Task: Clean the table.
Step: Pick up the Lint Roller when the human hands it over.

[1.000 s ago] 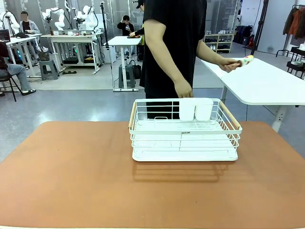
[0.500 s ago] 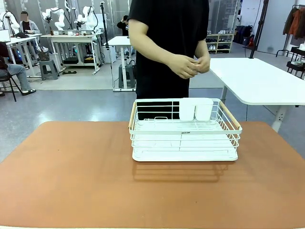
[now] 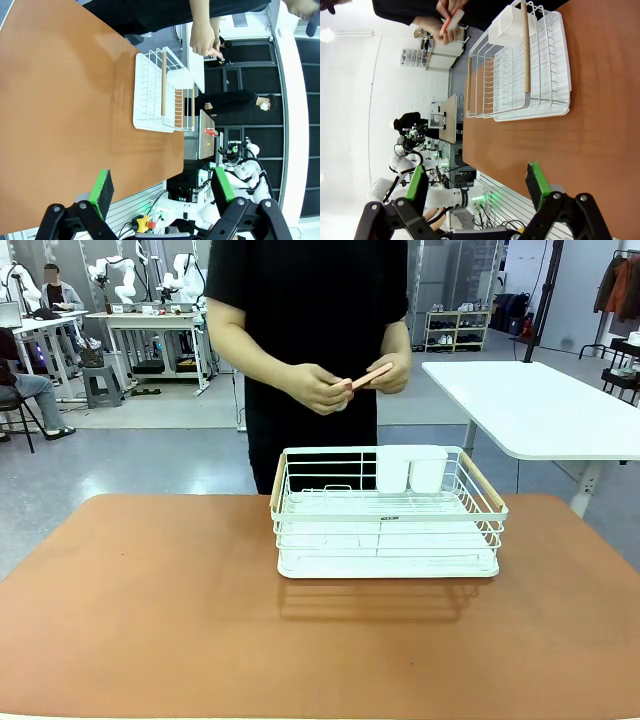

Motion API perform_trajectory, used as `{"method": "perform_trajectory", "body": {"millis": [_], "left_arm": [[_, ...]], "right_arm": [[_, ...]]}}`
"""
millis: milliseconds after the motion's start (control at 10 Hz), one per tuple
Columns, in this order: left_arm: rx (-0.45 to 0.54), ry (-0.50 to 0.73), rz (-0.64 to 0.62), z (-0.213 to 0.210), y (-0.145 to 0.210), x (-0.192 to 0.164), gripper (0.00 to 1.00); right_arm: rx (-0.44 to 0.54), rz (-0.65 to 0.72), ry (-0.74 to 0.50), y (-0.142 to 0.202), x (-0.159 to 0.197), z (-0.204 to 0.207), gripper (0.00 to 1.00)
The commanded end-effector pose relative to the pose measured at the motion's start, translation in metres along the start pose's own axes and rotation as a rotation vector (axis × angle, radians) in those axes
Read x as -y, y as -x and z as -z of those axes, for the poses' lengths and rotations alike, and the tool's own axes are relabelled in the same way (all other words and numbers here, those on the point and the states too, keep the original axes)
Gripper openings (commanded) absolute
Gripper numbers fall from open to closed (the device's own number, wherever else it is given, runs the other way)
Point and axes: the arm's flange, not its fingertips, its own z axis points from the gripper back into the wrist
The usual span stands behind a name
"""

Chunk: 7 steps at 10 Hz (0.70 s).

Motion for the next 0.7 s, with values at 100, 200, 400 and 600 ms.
{"method": "perform_trajectory", "body": {"millis": [100,200,400,600], "left_arm": [[0.005,0.023,0.021,-0.0038,0.0002,0.0019,1.0],[0.005,0.023,0.021,-0.0038,0.0002,0.0019,1.0],[0.005,0.023,0.021,-0.0038,0.0002,0.0019,1.0],[0.005,0.023,0.021,-0.0038,0.0002,0.0019,1.0]], "right_arm": [[0.012,-0.014,-0.014,0.0001,-0.0029,-0.0001,1.0],[0.012,-0.014,-0.014,0.0001,-0.0029,-0.0001,1.0],[0.012,-0.014,-0.014,0.0001,-0.0029,-0.0001,1.0],[0.012,-0.014,-0.014,0.0001,-0.0029,-0.0001,1.0]]}}
